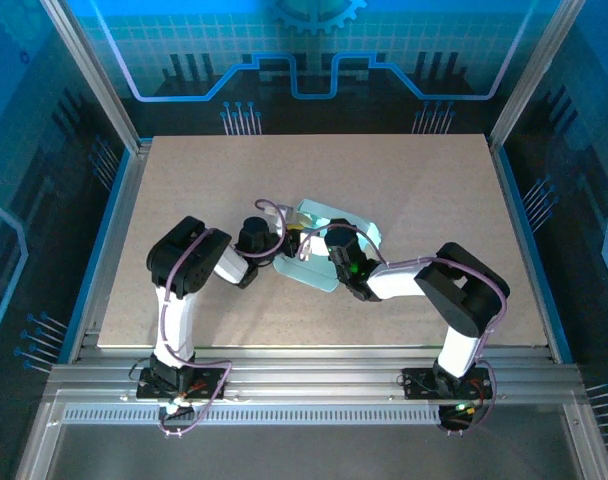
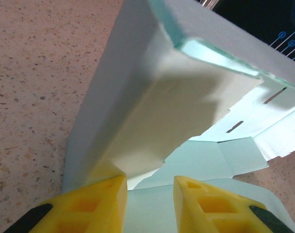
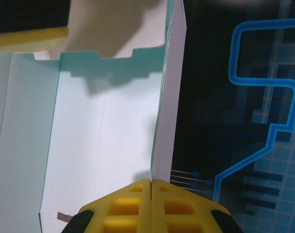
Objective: Fold the paper box
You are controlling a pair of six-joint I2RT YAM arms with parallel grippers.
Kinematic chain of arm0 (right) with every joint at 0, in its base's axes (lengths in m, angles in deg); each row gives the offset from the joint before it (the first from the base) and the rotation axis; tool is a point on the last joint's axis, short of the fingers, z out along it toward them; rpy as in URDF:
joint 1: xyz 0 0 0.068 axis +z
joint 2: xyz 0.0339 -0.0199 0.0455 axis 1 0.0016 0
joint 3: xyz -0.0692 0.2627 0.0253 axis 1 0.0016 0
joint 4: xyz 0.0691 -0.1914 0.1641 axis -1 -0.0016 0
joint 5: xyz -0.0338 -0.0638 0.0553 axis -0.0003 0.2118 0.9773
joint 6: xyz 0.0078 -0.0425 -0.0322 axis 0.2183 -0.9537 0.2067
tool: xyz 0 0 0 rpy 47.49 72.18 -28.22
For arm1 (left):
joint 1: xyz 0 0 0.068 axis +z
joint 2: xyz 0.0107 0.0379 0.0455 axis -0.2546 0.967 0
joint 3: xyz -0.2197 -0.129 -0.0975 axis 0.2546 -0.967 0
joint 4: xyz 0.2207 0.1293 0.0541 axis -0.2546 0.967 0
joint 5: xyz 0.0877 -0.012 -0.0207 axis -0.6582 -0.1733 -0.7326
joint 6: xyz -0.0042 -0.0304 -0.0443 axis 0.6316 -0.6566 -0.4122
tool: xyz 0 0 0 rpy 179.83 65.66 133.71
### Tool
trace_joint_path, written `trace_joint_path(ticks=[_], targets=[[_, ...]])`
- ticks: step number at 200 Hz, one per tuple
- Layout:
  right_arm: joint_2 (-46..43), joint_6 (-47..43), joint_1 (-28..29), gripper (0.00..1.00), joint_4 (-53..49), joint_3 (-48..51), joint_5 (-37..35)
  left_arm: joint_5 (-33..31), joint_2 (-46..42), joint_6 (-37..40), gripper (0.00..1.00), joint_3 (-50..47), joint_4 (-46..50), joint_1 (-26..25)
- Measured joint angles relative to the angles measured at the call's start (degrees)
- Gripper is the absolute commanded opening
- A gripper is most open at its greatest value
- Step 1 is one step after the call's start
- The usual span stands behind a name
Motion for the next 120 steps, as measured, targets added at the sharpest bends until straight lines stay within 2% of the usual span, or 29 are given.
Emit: trace_joint_path(ticks=[36,81,120], targets=[[-2.67,1.33,1.11,0.0,-2.4,1.44,0.7,0.2,-0.55,-0.42,0.36,-2.95,-3.39,0.0],[-8.52,3.08,3.28,0.0,-8.22,3.04,1.68,0.13,-5.46,-1.84,0.37,-10.8,-6.36,0.0],[-10.03,3.37,5.6,0.0,-10.49,3.3,1.66,-1.01,-7.65,-2.12,0.37,-16.52,-9.35,0.02]])
